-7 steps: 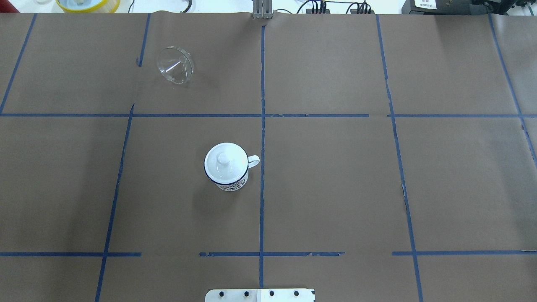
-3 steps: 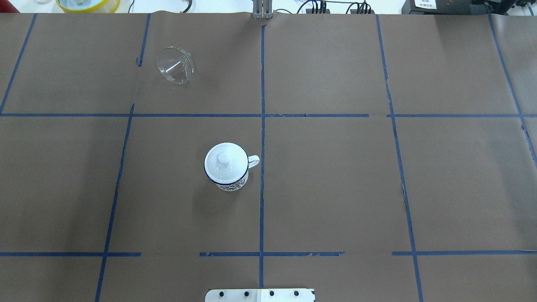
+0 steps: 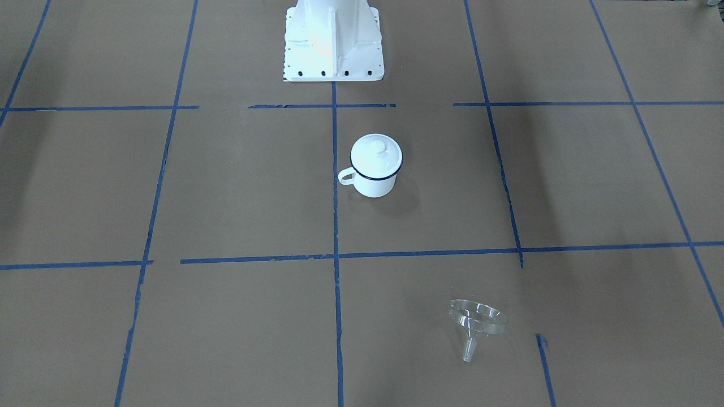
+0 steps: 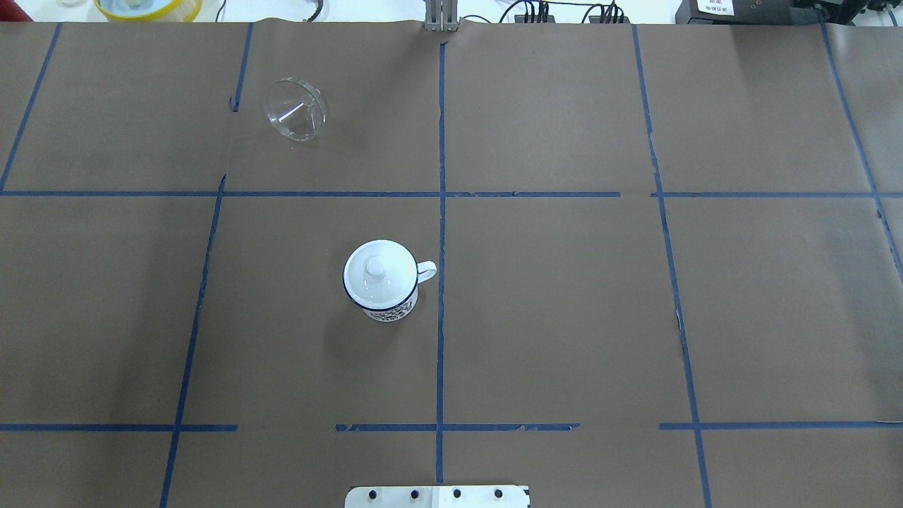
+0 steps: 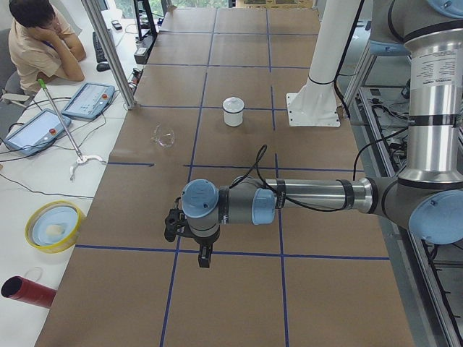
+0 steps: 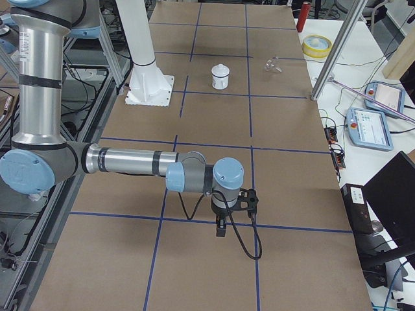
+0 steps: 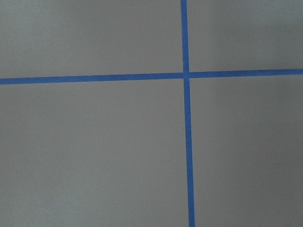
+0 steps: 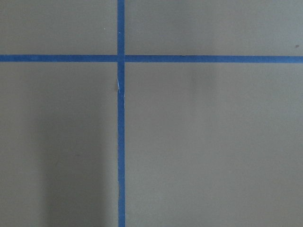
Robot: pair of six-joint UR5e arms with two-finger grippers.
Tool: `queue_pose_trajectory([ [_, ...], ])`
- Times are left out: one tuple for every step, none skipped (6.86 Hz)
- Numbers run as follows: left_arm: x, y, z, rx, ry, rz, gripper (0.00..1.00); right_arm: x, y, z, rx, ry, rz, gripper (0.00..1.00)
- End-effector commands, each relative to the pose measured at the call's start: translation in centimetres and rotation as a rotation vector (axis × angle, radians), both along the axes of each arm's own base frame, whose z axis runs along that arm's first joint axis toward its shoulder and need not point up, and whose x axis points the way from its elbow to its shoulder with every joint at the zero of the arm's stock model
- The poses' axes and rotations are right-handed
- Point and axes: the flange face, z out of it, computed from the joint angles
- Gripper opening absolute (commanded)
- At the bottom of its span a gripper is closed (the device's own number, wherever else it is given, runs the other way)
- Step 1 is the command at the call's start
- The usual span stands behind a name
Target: Remove funnel from cup
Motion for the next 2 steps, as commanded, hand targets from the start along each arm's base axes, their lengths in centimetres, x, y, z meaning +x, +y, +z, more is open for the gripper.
queue_pose_trajectory([
  [0.01, 0.01, 0.04, -0.001, 0.001, 0.000, 1.00, 0.00, -0.01, -0.07, 0.001, 0.000, 0.000, 1.00],
  [0.01, 0.01, 0.04, -0.001, 0.001, 0.000, 1.00, 0.00, -0.01, -0.07, 0.001, 0.000, 0.000, 1.00],
])
